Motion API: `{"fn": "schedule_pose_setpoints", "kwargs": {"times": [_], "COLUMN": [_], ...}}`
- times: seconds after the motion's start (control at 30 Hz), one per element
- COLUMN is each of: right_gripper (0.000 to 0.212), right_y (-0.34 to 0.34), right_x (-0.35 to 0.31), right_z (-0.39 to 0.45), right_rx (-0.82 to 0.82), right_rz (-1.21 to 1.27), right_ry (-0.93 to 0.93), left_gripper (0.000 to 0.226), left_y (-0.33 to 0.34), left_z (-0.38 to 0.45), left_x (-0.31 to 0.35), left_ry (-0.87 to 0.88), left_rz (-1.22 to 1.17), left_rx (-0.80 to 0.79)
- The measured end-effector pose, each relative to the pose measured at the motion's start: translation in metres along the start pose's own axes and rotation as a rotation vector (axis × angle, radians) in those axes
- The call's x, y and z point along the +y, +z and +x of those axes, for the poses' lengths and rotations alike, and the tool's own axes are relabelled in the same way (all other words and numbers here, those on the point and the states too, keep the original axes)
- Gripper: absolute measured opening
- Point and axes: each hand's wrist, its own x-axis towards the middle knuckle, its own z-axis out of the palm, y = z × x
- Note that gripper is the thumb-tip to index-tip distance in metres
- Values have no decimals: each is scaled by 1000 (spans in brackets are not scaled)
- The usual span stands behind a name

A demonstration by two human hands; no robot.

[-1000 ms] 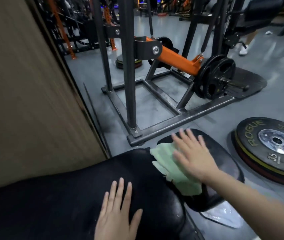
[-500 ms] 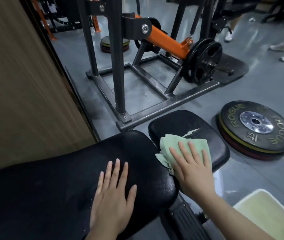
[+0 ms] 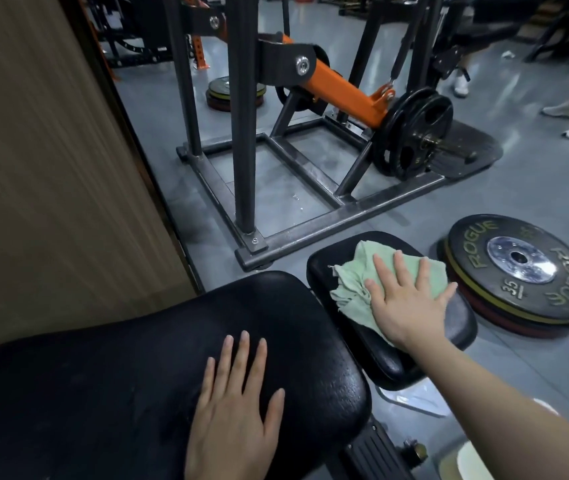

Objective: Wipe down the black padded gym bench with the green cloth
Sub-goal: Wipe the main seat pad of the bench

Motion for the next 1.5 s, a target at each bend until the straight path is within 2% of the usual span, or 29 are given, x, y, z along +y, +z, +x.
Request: {"fn": "schedule_pose_setpoints", "kwargs": {"times": [0.13, 0.27, 0.4, 0.5, 0.57, 0.63, 0.67, 0.73, 0.77, 0.8, 0.83, 0.87, 0.9, 0.93, 1.17, 1.3, 1.43, 1.5], "right_gripper": [56, 66, 67, 67, 62, 47, 46, 47, 47, 52, 63, 81, 90, 91, 87, 87, 61, 57], "right_y": [13, 20, 11, 13, 15, 5, -2, -21, -23, -20, -9, 7, 22, 30, 23, 20, 22, 28], "right_x": [0, 5, 16, 20, 20, 20, 17, 0, -11, -26, -41, -53, -62, -68, -111, -95, -66, -62], "right_z": [-54, -72, -40, -38, -40, -42, -43, -49, -52, -55, -60, -62, -60, -56, -12, -20, -65, -80], "right_rx": [65, 48, 55, 155, 256, 242, 155, -41, -159, -270, -314, -235, -89, -18, -95, -129, -72, -79], "right_rz": [39, 91, -17, 53, 192, 421, 614, 1028, 1094, 984, 703, 425, 236, 169, -84, -124, -229, -241], "right_ry": [146, 123, -4, -199, -288, -205, -146, -159, -215, -316, -482, -622, -704, -705, -640, -698, -700, -711], "left_gripper": [67, 66, 61, 61, 62, 61, 62, 65, 63, 61, 63, 70, 75, 77, 75, 71, 76, 76], "left_y": [-3, -2, -2, -2, -1, 1, 1, 2, 3, 4, 4, 5, 5, 5, 6, -2, -14, -19], "left_z": [1, -1, -2, -3, -3, -3, -2, -1, 0, 0, 1, 1, 0, 0, 2, 0, -28, -47], "left_x": [-1, 0, 1, 2, 1, 1, 1, 0, 0, -1, -1, -2, -2, -1, 1, 0, -33, -62], "left_ry": [2, -2, -2, -10, -14, -11, -10, -6, 6, 19, 22, 22, 17, 10, -31, -42, -77, -101], "left_rz": [-36, -52, -11, 2, 8, -10, -19, -31, -34, -38, -43, -42, -39, -31, 7, -10, 28, 84], "left_rx": [-5, 9, 23, 18, 19, 28, 35, 48, 68, 97, 118, 130, 141, 147, 109, 121, 91, 97]}}
